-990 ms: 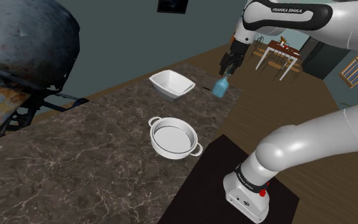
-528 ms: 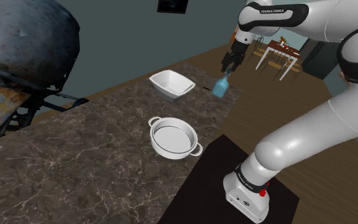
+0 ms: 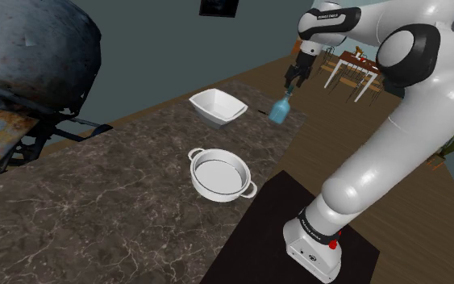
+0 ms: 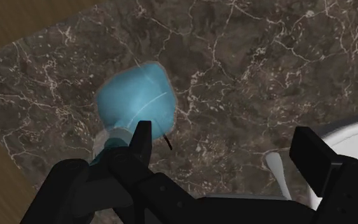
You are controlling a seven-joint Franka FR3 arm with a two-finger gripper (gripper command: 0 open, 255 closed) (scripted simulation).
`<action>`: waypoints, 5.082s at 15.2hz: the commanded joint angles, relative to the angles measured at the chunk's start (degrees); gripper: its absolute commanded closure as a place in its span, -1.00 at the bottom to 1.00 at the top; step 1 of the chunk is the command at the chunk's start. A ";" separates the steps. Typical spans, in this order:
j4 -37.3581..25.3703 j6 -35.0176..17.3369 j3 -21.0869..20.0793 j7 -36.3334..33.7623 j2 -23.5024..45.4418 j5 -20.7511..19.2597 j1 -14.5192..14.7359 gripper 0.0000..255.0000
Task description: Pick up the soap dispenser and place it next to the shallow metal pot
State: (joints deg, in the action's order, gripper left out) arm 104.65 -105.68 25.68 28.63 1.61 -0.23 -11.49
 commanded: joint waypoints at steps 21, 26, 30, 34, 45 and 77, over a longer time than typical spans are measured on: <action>-12.77 -3.70 2.15 7.61 17.08 7.03 -6.03 -1.00; -12.78 -3.68 2.15 7.61 17.09 7.03 -6.04 1.00; -12.78 -3.69 2.15 7.61 17.09 7.03 -6.04 1.00; -13.99 -2.26 2.22 7.53 16.83 6.87 -6.06 1.00; -22.18 6.11 2.52 7.43 16.59 6.63 -6.63 1.00; -18.08 21.47 -9.33 -22.36 -3.88 -2.81 11.88 1.00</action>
State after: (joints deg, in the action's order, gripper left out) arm 86.77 -84.72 17.04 7.64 -2.01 -3.01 -0.24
